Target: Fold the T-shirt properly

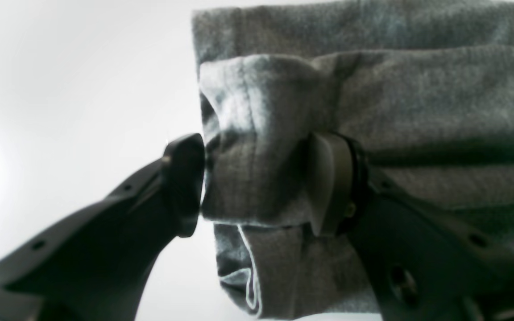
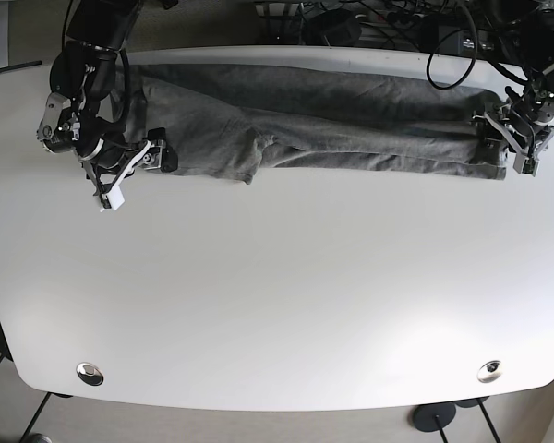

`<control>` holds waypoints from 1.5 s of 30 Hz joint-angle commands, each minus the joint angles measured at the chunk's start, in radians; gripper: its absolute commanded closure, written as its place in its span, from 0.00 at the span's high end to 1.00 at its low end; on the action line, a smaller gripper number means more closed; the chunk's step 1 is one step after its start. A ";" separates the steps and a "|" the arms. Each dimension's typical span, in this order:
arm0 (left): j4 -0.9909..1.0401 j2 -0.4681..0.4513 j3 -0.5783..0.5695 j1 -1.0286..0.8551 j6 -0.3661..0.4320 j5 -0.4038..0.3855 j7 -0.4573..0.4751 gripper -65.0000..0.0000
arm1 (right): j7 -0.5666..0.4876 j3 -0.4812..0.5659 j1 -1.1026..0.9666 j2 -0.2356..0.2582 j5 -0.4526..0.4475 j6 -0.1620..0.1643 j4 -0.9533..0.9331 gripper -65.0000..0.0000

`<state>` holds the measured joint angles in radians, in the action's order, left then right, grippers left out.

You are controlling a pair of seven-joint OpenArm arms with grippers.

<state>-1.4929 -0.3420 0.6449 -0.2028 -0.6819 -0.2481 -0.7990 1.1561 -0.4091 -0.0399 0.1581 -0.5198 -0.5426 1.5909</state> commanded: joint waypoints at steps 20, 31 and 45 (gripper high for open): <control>-0.013 -0.019 0.003 0.007 0.000 -0.009 0.013 0.52 | -0.054 0.019 -0.051 0.007 -0.205 -0.007 0.022 0.03; 0.059 -0.022 0.002 0.016 0.000 -0.009 0.013 0.52 | -0.064 0.014 -0.194 0.004 -0.199 0.003 0.314 0.04; 0.076 -0.024 0.002 0.036 0.000 -0.009 0.013 0.52 | -0.067 0.011 -0.274 0.004 -0.199 0.002 0.352 0.33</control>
<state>-1.4044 -0.3496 0.6449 -0.1684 -0.6819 -0.2703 -0.7731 1.1099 -0.3981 -0.3199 0.1520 -0.7044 -0.5404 1.9213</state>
